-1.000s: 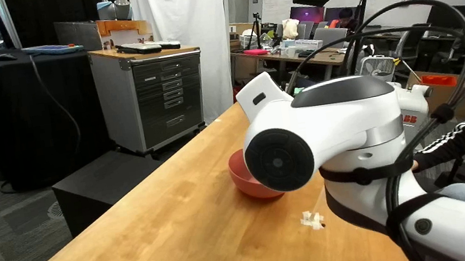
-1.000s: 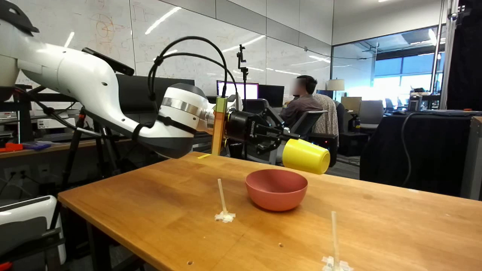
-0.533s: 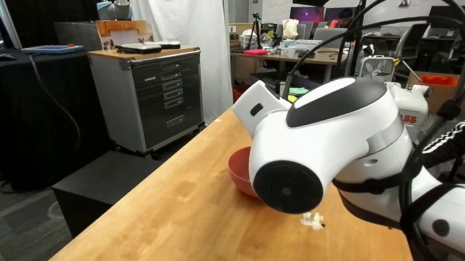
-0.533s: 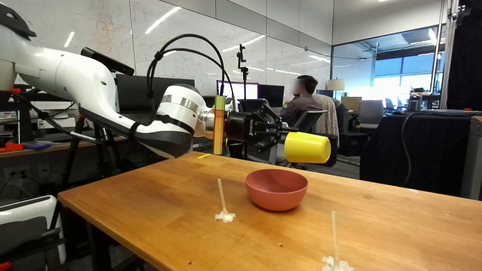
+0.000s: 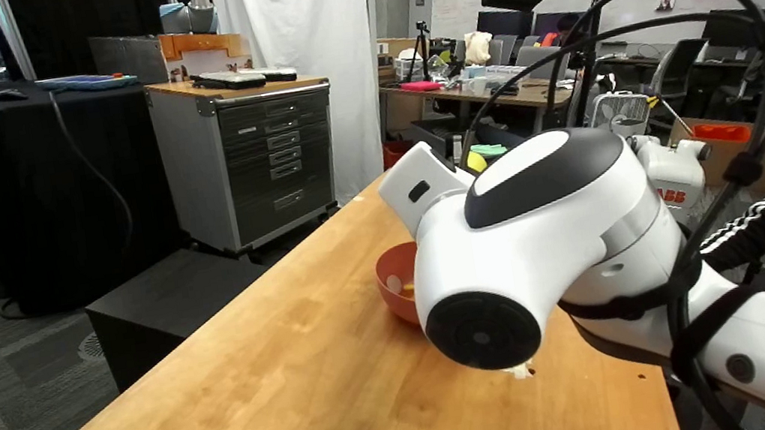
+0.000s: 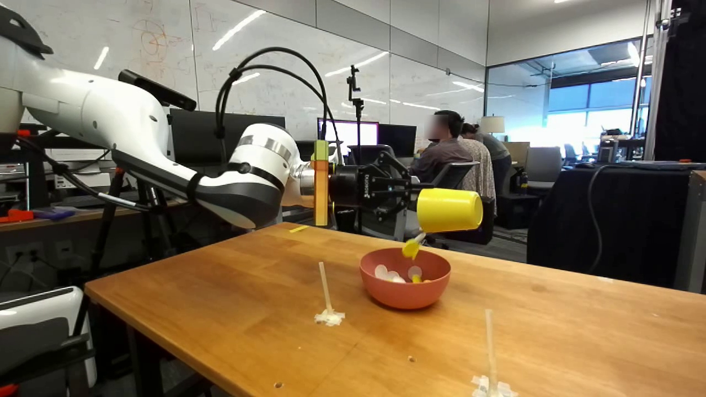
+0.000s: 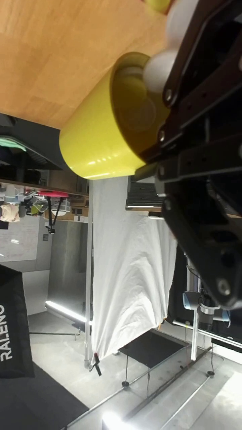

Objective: Pour the contents in the yellow cup into the pink bowl

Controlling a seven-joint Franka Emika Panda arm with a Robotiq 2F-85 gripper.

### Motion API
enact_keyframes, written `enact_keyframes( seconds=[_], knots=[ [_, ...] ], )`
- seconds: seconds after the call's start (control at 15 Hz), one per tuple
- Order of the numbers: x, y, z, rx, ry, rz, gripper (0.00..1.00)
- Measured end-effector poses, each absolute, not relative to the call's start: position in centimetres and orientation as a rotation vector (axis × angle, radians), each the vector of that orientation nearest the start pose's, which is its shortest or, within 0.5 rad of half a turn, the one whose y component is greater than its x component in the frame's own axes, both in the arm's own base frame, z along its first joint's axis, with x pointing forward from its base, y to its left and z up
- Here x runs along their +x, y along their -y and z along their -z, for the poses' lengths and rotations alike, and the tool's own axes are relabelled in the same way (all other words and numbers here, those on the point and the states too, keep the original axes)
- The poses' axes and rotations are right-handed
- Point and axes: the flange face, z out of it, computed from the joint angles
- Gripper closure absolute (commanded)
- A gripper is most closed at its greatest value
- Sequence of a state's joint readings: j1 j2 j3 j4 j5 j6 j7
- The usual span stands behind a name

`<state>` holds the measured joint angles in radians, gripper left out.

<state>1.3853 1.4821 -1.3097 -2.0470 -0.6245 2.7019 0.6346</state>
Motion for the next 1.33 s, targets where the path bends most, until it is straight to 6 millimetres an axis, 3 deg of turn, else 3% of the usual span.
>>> enact_keyframes(
  seconds=[1.33],
  knots=[
    [59.26,-8.54,-17.37,1.366,-0.618,-0.379,0.95]
  ],
)
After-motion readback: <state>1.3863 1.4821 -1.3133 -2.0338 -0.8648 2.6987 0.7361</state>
